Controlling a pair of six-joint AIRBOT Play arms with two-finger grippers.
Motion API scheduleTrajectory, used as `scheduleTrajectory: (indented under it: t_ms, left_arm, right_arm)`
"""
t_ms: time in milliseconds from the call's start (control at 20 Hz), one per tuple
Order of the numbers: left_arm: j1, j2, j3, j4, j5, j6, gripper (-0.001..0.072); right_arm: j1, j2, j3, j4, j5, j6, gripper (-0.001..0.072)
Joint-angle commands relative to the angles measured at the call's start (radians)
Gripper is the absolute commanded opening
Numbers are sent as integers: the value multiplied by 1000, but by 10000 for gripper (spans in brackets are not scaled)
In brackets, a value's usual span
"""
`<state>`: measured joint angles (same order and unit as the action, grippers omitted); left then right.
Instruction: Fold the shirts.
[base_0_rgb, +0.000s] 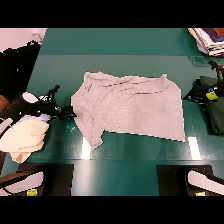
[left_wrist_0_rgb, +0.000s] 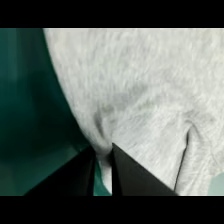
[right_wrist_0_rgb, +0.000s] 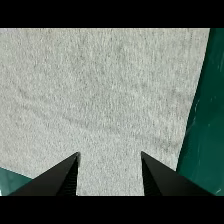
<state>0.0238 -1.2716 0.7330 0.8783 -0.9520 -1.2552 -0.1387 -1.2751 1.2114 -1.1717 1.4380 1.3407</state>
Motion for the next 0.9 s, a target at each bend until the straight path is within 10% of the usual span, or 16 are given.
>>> scheduleTrajectory:
  t_ms: [0,100,850]
  left_arm:
    - [-42,2,2,-23,47,-4,112]
    - [-37,9,30,-36,14,-1,21]
    - [-40,8,125,-45,-69,32,21]
  right_arm:
    - [-1,2,-5,-19,41,-1,431]
    - [-1,26,-54,-72,50,-1,431]
    - [-365,150,-670,22,-80,-78,450]
